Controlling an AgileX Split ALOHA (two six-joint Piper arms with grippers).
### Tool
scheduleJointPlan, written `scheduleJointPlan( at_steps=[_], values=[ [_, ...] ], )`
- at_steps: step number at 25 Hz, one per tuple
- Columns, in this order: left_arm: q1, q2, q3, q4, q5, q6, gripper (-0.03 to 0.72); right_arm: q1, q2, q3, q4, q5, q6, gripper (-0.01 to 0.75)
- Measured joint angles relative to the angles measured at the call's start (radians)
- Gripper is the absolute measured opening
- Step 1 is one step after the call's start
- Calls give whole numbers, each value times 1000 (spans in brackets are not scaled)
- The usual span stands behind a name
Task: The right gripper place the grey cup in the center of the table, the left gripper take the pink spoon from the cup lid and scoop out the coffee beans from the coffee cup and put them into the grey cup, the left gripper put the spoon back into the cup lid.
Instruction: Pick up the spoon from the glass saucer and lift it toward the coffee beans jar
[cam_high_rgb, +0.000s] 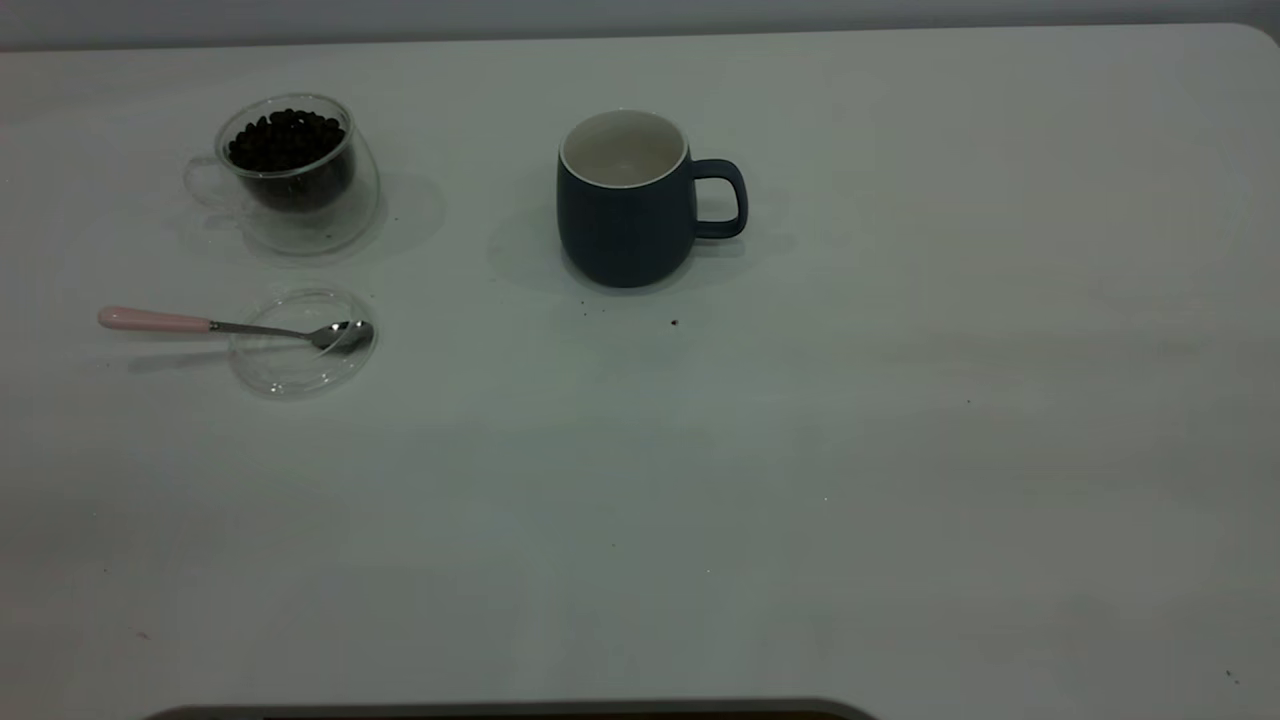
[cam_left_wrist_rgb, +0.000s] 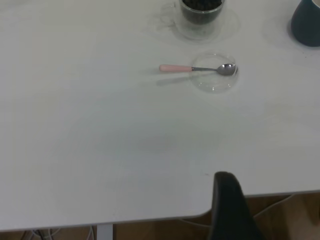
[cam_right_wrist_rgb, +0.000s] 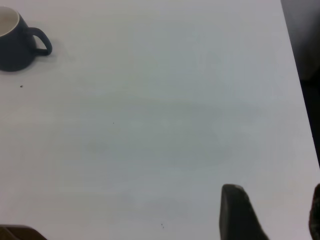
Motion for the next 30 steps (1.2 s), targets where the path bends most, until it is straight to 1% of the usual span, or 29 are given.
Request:
scheduleJointPlan(
  at_steps=[9,15,24,27,30],
  values=[
    [0,0,1,-1,-5,0,478,0,0,0,-1,1,3,375],
    [0,0,16,-31,-54,0,478,0,0,0,-1,1,3,375],
    [0,0,16,-80,-65,-4,478,0,0,0,-1,1,3,375],
    [0,11,16,-109,-116,-19,478,0,0,0,-1,1,3,375],
    [0,106,16,-117,-187,-43,477,0,0,0,0,1,3,375]
  ],
)
